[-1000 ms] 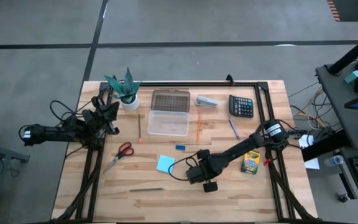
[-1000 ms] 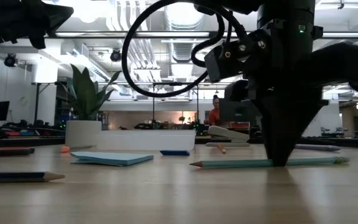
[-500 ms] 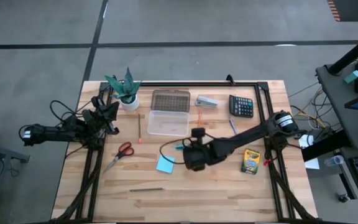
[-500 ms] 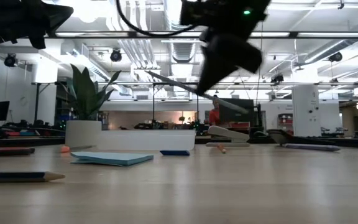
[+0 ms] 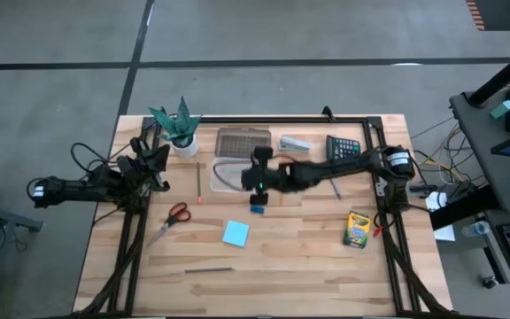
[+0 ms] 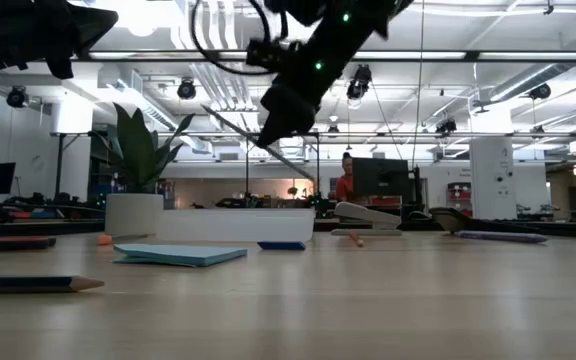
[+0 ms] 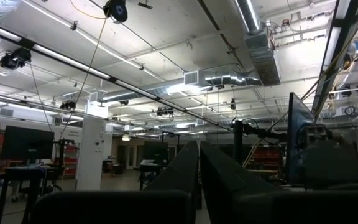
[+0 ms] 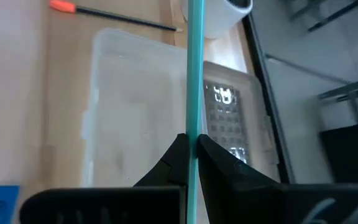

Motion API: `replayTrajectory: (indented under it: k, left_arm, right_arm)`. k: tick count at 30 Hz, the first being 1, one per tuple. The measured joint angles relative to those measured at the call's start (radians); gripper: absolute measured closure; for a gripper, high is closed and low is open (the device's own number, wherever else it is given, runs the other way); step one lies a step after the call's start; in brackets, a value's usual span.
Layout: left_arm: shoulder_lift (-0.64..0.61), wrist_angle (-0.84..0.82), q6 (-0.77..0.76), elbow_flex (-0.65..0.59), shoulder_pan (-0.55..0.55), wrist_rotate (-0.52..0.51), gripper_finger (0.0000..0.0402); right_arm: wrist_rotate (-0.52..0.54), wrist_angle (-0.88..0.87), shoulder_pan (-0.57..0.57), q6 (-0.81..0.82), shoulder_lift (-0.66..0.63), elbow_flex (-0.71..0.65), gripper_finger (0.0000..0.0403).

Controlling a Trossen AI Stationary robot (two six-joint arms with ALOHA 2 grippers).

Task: Pack school essentials
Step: Put the light blue pencil into the supply box

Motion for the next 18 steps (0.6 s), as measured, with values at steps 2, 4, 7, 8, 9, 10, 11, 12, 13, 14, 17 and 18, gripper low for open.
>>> replayTrajectory:
  k: [2, 4, 7, 8, 9, 10, 11, 12, 13, 14, 17, 18]
  left_arm:
    - [0.000, 0.000, 0.000, 0.000, 0.000, 0.000, 0.0402]
    - [0.000, 0.000, 0.000, 0.000, 0.000, -0.005, 0.0402]
    - [0.000, 0.000, 0.000, 0.000, 0.000, -0.016, 0.0402]
    - [0.000, 0.000, 0.001, 0.000, 0.000, -0.016, 0.0402]
    - [0.000, 0.000, 0.001, 0.000, 0.000, -0.016, 0.0402]
    - [0.000, 0.000, 0.000, 0.000, 0.000, -0.016, 0.0402]
    - [0.000, 0.000, 0.000, 0.000, 0.000, -0.016, 0.0402]
    - [0.000, 0.000, 0.001, 0.000, 0.000, -0.016, 0.0402]
    - [0.000, 0.000, 0.001, 0.000, 0.000, -0.016, 0.0402]
    - [0.000, 0.000, 0.001, 0.000, 0.000, -0.016, 0.0402]
    - [0.000, 0.002, 0.001, 0.000, 0.000, -0.016, 0.0402]
    - [0.000, 0.002, 0.001, 0.000, 0.000, -0.016, 0.0402]
  right_arm:
    - [-0.074, 0.007, -0.043, 0.004, 0.000, 0.000, 0.0390]
    - [-0.140, 0.025, -0.077, 0.004, 0.000, 0.000, 0.0390]
    - [-0.209, 0.077, -0.111, -0.004, 0.000, 0.000, 0.0390]
    - [-0.221, 0.089, -0.119, -0.007, 0.000, 0.000, 0.0390]
    - [-0.230, 0.099, -0.125, -0.011, 0.000, 0.000, 0.0390]
    - [-0.237, 0.103, -0.131, -0.015, 0.000, 0.000, 0.0390]
    - [-0.240, 0.102, -0.135, -0.017, 0.000, 0.000, 0.0390]
    - [-0.241, 0.103, -0.137, -0.015, 0.000, 0.000, 0.0390]
    - [-0.241, 0.109, -0.138, -0.014, 0.006, 0.000, 0.0390]
    - [-0.242, 0.121, -0.138, -0.014, 0.011, 0.000, 0.0390]
    - [-0.243, 0.134, -0.136, -0.019, 0.040, 0.000, 0.0390]
    - [-0.243, 0.138, -0.136, -0.021, 0.051, 0.000, 0.0390]
